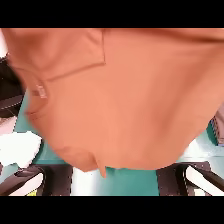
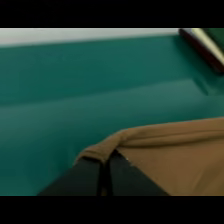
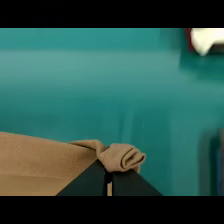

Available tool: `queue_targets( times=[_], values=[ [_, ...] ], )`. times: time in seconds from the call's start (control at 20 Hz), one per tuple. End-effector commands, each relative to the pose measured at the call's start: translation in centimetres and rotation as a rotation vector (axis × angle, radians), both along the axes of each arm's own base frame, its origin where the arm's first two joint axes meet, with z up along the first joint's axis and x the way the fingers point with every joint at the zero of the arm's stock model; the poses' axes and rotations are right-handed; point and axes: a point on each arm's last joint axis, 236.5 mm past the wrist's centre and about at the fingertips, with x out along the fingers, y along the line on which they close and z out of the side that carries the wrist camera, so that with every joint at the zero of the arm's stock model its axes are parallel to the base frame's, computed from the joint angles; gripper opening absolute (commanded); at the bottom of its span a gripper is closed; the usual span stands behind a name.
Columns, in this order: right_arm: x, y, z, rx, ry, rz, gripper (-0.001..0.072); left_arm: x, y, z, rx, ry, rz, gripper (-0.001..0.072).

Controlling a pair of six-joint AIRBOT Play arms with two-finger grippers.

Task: Fold the shirts.

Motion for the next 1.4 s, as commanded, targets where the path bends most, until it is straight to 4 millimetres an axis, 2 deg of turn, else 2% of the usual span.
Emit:
queue_targets(
  times=[0.0,0.1,0.2,0.25,0.35,0.45,0.55,0.65,0.75,0.85,1.15,1.2,1.25,1.3,1.35],
  values=[
    [3.2,1.0,-13.3,0.059,0.346,0.058,0.0014,4.4,-0.8,-14.5,0.007,0.388,-0.029,0.003],
    [5.2,1.9,-19.3,0.09,0.453,0.078,0.0014,6.5,-1.2,-21.9,-0.01,0.547,-0.029,0.003],
    [7.5,2.3,-23.5,0.108,0.498,0.08,0.0014,8.5,-1.6,-27.2,-0.026,0.642,-0.026,0.0029],
    [8.4,2.5,-24.9,0.112,0.518,0.084,0.0014,9.5,-1.7,-29.5,-0.036,0.67,-0.018,0.0029],
    [10.3,2.7,-26.8,0.121,0.545,0.092,0.0014,11.4,-1.9,-32.6,-0.054,0.683,-0.01,0.0029],
    [12.2,2.7,-27.2,0.121,0.534,0.097,0.0014,13.0,-1.8,-34.1,-0.069,0.665,0.012,0.0028],
    [13.5,2.5,-26.3,0.113,0.501,0.098,0.0014,14.1,-1.6,-33.9,-0.08,0.628,0.032,0.0028],
    [13.8,2.4,-25.2,0.106,0.482,0.101,0.0014,13.8,-1.1,-34.0,-0.086,0.648,0.031,0.0029],
    [12.5,2.3,-25.2,0.098,0.499,0.099,0.0014,11.8,-0.7,-34.9,-0.054,0.724,-0.015,0.0029],
    [10.7,2.7,-26.0,0.107,0.524,0.093,0.0014,9.6,-0.8,-35.7,-0.004,0.792,-0.09,0.0029],
    [5.2,3.7,-31.0,0.144,0.611,0.063,0.0016,6.1,-1.0,-39.0,0.007,0.924,-0.125,0.0029],
    [4.6,4.0,-31.6,0.157,0.624,0.061,0.0039,5.7,-0.9,-39.5,-0.002,0.946,-0.113,0.003],
    [4.1,4.4,-32.0,0.179,0.631,0.061,0.0237,5.3,-0.9,-39.9,-0.013,0.969,-0.096,0.0065],
    [3.9,4.5,-32.1,0.188,0.632,0.058,0.0351,5.1,-0.9,-39.8,-0.015,0.977,-0.093,0.0349],
    [3.7,4.5,-31.7,0.201,0.634,0.057,0.035,4.9,-0.7,-39.4,-0.018,0.984,-0.084,0.0497]
  ],
)
